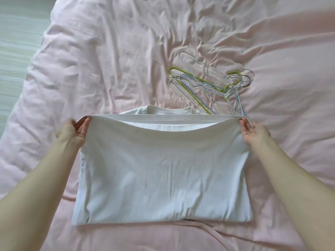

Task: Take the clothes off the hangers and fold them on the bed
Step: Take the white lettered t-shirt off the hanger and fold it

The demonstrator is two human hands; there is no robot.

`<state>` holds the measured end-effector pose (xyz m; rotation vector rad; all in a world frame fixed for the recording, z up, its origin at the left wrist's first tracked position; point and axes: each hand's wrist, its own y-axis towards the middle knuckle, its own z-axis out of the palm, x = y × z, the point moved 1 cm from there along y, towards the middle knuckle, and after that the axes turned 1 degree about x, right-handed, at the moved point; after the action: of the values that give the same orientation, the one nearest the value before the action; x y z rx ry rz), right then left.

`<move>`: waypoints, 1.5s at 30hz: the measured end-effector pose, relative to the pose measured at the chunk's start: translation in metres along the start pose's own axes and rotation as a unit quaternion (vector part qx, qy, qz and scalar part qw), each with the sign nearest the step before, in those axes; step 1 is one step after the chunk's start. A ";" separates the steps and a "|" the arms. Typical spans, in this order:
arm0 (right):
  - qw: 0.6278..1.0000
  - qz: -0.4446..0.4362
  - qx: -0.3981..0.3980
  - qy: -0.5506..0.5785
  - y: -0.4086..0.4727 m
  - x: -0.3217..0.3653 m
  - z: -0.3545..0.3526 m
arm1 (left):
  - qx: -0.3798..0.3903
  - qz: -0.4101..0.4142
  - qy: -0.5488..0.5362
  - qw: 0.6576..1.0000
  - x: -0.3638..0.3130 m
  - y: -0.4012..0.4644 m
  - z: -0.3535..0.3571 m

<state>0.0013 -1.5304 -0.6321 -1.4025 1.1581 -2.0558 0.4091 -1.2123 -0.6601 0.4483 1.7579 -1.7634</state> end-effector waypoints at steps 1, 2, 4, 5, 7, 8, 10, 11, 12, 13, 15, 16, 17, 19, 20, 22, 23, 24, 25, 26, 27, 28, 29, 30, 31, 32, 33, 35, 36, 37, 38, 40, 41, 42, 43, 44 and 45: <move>1.000 -0.001 -0.001 0.004 0.007 -0.002 0.004 | 0.003 -0.002 -0.003 1.000 0.001 0.006 0.005; 1.000 -0.003 0.001 0.008 0.013 -0.003 0.008 | 0.006 -0.004 -0.009 1.000 0.002 0.009 0.010; 1.000 -0.009 0.007 0.013 0.022 -0.007 0.012 | 0.019 -0.009 -0.012 1.000 0.005 0.006 0.020; 1.000 -0.006 0.013 0.008 0.028 -0.011 0.011 | 0.034 -0.015 -0.005 0.999 0.009 0.002 0.023; 0.999 0.010 0.026 -0.020 0.035 -0.020 0.012 | 0.071 -0.031 0.031 0.997 0.019 -0.003 0.028; 0.999 0.018 0.028 -0.036 0.035 -0.025 0.011 | 0.072 -0.026 0.068 0.995 0.025 -0.005 0.030; 0.997 0.028 0.026 -0.067 0.030 -0.038 0.016 | 0.059 0.042 0.164 0.984 0.036 -0.008 0.033; 0.995 0.033 0.028 -0.091 0.026 -0.046 0.019 | 0.059 0.091 0.214 0.971 0.043 -0.011 0.034; 0.991 0.039 0.034 -0.124 0.019 -0.054 0.022 | 0.068 0.143 0.272 0.949 0.051 -0.017 0.037; 0.983 0.054 0.052 -0.165 0.013 -0.063 0.027 | 0.091 0.199 0.343 0.914 0.061 -0.022 0.038; 0.954 0.107 0.114 -0.255 -0.001 -0.082 0.037 | 0.177 0.312 0.502 0.787 0.083 -0.038 0.041; 0.937 0.126 0.145 -0.293 -0.006 -0.089 0.043 | 0.221 0.372 0.559 0.707 0.094 -0.043 0.041; 0.924 0.129 0.168 -0.319 -0.008 -0.095 0.050 | 0.254 0.424 0.600 0.629 0.103 -0.046 0.043; 0.922 0.065 0.178 -0.338 -0.008 -0.102 0.063 | 0.272 0.454 0.657 0.537 0.111 -0.039 0.047; 0.913 -0.003 0.172 -0.370 -0.008 -0.103 0.066 | 0.267 0.439 0.678 0.526 0.112 -0.036 0.049; 0.818 -0.166 0.176 -0.521 -0.010 -0.104 0.067 | 0.267 0.408 0.712 0.505 0.111 -0.032 0.048; 0.742 -0.229 0.185 -0.602 -0.013 -0.107 0.062 | 0.270 0.397 0.728 0.489 0.110 -0.031 0.042; 0.667 -0.272 0.199 -0.665 -0.018 -0.113 0.056 | 0.271 0.390 0.743 0.471 0.109 -0.031 0.035; 0.606 -0.291 0.215 -0.709 -0.023 -0.122 0.047 | 0.269 0.386 0.756 0.455 0.108 -0.031 0.025; 0.560 -0.296 0.229 -0.738 -0.029 -0.133 0.037 | 0.264 0.386 0.768 0.437 0.107 -0.033 0.012; 0.528 -0.292 0.241 -0.761 -0.037 -0.145 0.026 | 0.259 0.386 0.777 0.425 0.108 -0.035 -0.002; 0.499 -0.286 0.249 -0.779 -0.047 -0.158 0.016 | 0.255 0.385 0.782 0.420 0.109 -0.037 -0.016; 0.473 -0.277 0.258 -0.796 -0.059 -0.172 0.006 | 0.250 0.379 0.783 0.425 0.109 -0.040 -0.030; 0.446 -0.270 0.267 -0.810 -0.073 -0.186 -0.004 | 0.252 0.374 0.773 0.446 0.108 -0.044 -0.045; 0.427 -0.262 0.276 -0.820 -0.083 -0.196 -0.011 | 0.259 0.375 0.747 0.483 0.109 -0.048 -0.053; 0.409 -0.256 0.289 -0.827 -0.097 -0.209 -0.020 | 0.265 0.380 0.708 0.533 0.107 -0.054 -0.067; 0.394 -0.253 0.302 -0.831 -0.109 -0.220 -0.029 | 0.263 0.387 0.665 0.581 0.105 -0.060 -0.080; 0.365 -0.247 0.323 -0.837 -0.132 -0.240 -0.045 | 0.207 0.394 0.616 0.650 0.096 -0.068 -0.111; 0.352 -0.246 0.331 -0.840 -0.141 -0.249 -0.052 | 0.165 0.392 0.607 0.671 0.093 -0.071 -0.127; 0.338 -0.245 0.338 -0.844 -0.152 -0.258 -0.060 | 0.121 0.389 0.598 0.691 0.089 -0.074 -0.148; 0.332 -0.244 0.340 -0.845 -0.156 -0.263 -0.065 | 0.082 0.382 0.584 0.712 0.088 -0.074 -0.162; 0.328 -0.243 0.340 -0.847 -0.165 -0.273 -0.075 | 0.032 0.348 0.557 0.753 0.086 -0.081 -0.192; 0.329 -0.241 0.337 -0.848 -0.168 -0.276 -0.078 | 0.023 0.317 0.549 0.773 0.086 -0.085 -0.204; 0.329 -0.240 0.336 -0.850 -0.170 -0.279 -0.080 | 0.024 0.282 0.545 0.789 0.088 -0.087 -0.215; 0.330 -0.237 0.334 -0.851 -0.173 -0.282 -0.083 | 0.027 0.248 0.538 0.805 0.090 -0.088 -0.226; 0.330 -0.236 0.331 -0.852 -0.177 -0.286 -0.087 | 0.032 0.224 0.528 0.819 0.092 -0.089 -0.237; 0.335 -0.233 0.327 -0.852 -0.176 -0.286 -0.087 | 0.039 0.204 0.515 0.832 0.095 -0.088 -0.240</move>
<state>0.0653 -1.1913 -0.6678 -2.0778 -0.9730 -0.0019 0.2403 -0.9987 -0.6659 1.9314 1.9811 -1.3201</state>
